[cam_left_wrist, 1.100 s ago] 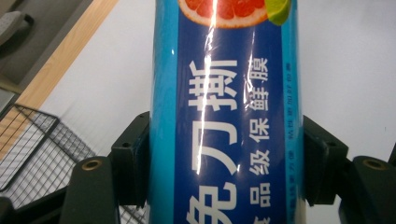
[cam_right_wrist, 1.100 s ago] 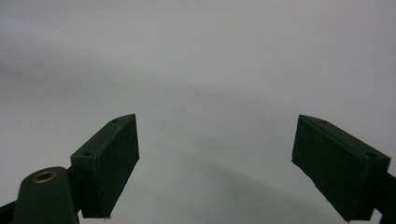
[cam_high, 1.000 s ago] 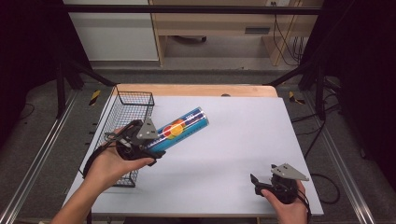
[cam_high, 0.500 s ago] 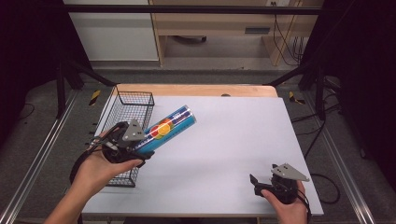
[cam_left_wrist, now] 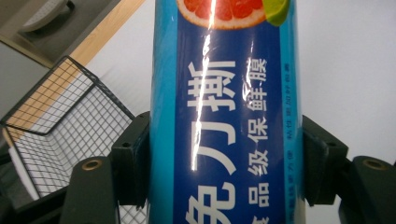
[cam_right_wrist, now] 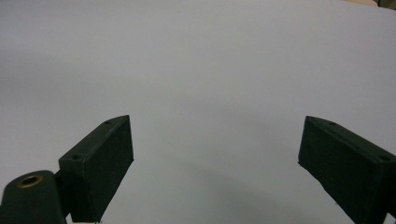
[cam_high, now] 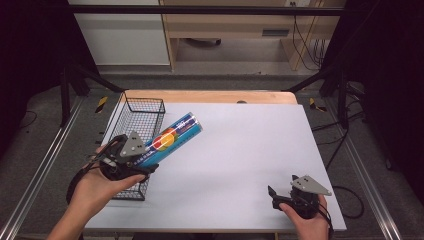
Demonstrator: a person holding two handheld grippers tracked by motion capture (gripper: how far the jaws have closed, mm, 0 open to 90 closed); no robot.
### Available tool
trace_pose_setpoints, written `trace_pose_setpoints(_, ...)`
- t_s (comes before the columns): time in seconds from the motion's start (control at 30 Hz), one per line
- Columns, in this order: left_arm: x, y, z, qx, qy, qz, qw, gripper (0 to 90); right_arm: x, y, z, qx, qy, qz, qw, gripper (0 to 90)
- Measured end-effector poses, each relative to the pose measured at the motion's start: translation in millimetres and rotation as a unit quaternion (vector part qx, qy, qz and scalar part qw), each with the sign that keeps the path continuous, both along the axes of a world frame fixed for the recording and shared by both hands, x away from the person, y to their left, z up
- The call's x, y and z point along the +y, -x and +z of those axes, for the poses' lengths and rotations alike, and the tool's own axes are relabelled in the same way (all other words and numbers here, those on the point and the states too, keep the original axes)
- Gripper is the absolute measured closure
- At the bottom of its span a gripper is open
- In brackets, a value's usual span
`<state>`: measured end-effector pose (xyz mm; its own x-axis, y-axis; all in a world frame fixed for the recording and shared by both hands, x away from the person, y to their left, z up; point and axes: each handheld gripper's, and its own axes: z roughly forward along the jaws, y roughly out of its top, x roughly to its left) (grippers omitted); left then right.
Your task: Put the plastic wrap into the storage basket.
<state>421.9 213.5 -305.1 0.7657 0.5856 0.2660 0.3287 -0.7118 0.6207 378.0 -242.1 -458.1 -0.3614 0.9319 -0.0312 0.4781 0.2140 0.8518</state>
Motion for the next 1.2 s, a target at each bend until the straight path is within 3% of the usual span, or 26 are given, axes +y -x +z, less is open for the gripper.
trace_pose_setpoints(0.17, 1.2, -1.8, 1.0, -0.008, -0.012, 0.001, 0.9999, 32.1, 1.2, -2.0, -1.1, -0.002, 0.003, 0.0, 1.0, 11.2)
trace_pose_setpoints(0.3, 2.5, -1.1, 6.1, -0.006, -0.007, 0.012, 0.9999, 32.1, 1.5, -2.7, -1.8, 0.001, 0.001, 0.005, 1.0, 11.2)
trace_pose_setpoints(0.5, -1.7, 2.4, 14.2, -0.003, -0.032, 0.041, 0.9987, 32.1, 2.9, -5.1, -1.3, -0.002, 0.001, 0.015, 0.9999, 11.2)
trace_pose_setpoints(0.7, -1.6, 1.2, 10.9, -0.002, -0.049, 0.067, 0.9965, 32.1, 4.9, -0.4, 2.2, -0.009, 0.01, 0.017, 0.9998, 11.2)
trace_pose_setpoints(0.8, 4.8, -0.3, 9.2, 0.001, -0.045, 0.084, 0.9955, 32.1, 5.5, 0.5, 2.1, -0.007, 0.011, 0.017, 0.9998, 11.3)
trace_pose_setpoints(1.07, 27.0, -12.9, 0.3, 0.011, -0.057, 0.131, 0.9897, 32.1, 6.0, -1.1, 1.2, -0.004, 0.012, 0.018, 0.9998, 11.3)
trace_pose_setpoints(1.2, 35.3, -18.5, -4.0, 0.02, -0.06, 0.16, 0.985, 32.1, 5.3, 0.5, 1.4, -0.005, 0.012, 0.017, 0.9998, 11.3)
